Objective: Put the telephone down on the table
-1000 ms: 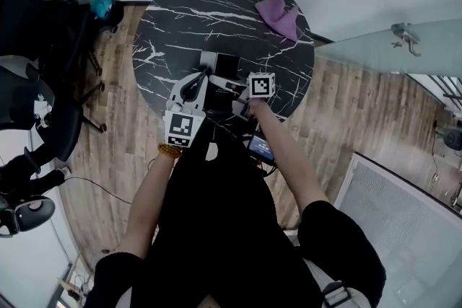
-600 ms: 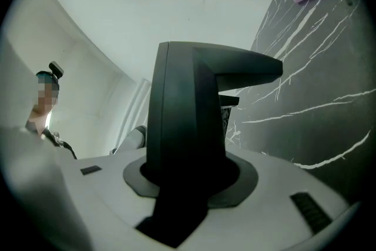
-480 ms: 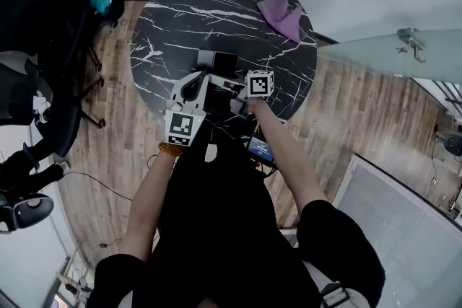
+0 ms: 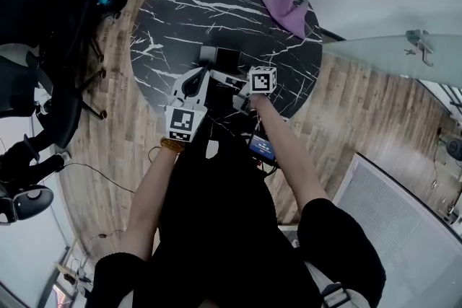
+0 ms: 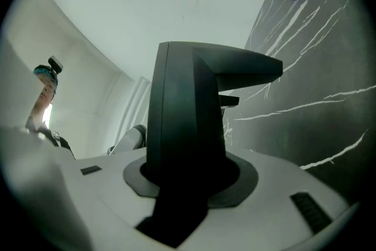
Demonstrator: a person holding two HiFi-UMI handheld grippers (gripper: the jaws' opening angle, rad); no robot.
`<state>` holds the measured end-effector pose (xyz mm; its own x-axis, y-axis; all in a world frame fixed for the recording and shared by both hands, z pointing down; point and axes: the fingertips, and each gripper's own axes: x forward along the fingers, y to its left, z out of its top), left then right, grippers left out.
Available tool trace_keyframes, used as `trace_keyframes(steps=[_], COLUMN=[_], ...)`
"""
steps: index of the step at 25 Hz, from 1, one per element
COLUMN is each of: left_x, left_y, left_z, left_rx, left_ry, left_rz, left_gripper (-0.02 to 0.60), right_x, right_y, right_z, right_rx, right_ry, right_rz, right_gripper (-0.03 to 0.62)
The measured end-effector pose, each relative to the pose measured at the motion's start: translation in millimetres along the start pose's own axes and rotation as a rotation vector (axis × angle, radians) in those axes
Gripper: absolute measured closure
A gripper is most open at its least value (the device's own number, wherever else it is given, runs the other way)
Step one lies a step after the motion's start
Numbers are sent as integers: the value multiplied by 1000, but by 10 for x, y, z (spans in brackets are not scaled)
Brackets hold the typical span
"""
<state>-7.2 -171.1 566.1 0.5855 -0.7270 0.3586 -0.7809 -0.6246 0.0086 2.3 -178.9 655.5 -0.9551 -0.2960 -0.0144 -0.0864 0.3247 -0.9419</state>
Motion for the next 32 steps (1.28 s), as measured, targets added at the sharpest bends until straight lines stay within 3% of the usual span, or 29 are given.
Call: trace_keyframes(steps=[7,14,19,32], left_x=[78,130,172,269], left_y=[-5,14,14,77], left_z=[-92,-175,-216,-352], left_rx=[-32,-50,-61,-85], left_ry=[21,39,51,81], left_rz=[10,26,29,40], left_gripper=[555,555,555,555], right_x=[-59,8,-9,30], right_y=[-190,-226,-403,-617], right_z=[17,38,21,1], right_rx=[1,28,49,54], right_ry=[7,8,24,45], right_rz=[-40,15,-42,-73], right_gripper=[427,428,428,428])
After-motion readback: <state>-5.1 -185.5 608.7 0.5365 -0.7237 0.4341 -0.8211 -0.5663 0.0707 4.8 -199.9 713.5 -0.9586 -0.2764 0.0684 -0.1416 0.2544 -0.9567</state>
